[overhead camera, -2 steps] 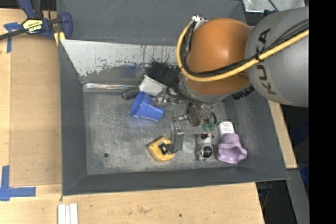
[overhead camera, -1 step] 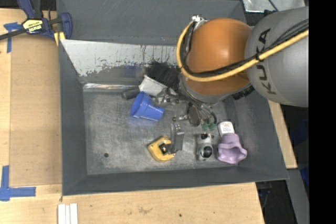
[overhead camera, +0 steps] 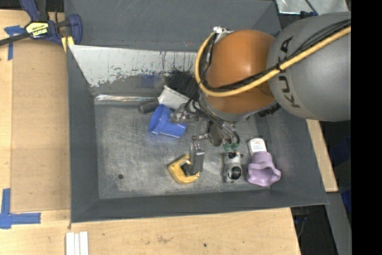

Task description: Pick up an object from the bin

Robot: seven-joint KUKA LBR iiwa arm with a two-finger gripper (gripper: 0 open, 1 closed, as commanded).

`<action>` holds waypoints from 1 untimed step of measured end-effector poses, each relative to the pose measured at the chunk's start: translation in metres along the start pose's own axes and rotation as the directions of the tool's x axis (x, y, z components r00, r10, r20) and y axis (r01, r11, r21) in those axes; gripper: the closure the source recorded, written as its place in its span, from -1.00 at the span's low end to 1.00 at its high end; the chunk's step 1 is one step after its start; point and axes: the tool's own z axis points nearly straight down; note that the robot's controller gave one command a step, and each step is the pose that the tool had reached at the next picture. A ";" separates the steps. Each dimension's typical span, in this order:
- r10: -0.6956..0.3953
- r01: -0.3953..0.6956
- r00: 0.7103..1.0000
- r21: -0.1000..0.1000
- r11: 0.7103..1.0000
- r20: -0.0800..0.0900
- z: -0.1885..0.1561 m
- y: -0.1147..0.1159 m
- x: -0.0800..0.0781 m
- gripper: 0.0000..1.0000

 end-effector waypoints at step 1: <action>-0.166 0.166 0.986 -0.001 0.986 0.010 0.100 -0.040 0.036 1.00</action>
Offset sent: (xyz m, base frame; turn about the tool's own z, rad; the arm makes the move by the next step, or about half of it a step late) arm 0.0000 0.0000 0.0000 0.0000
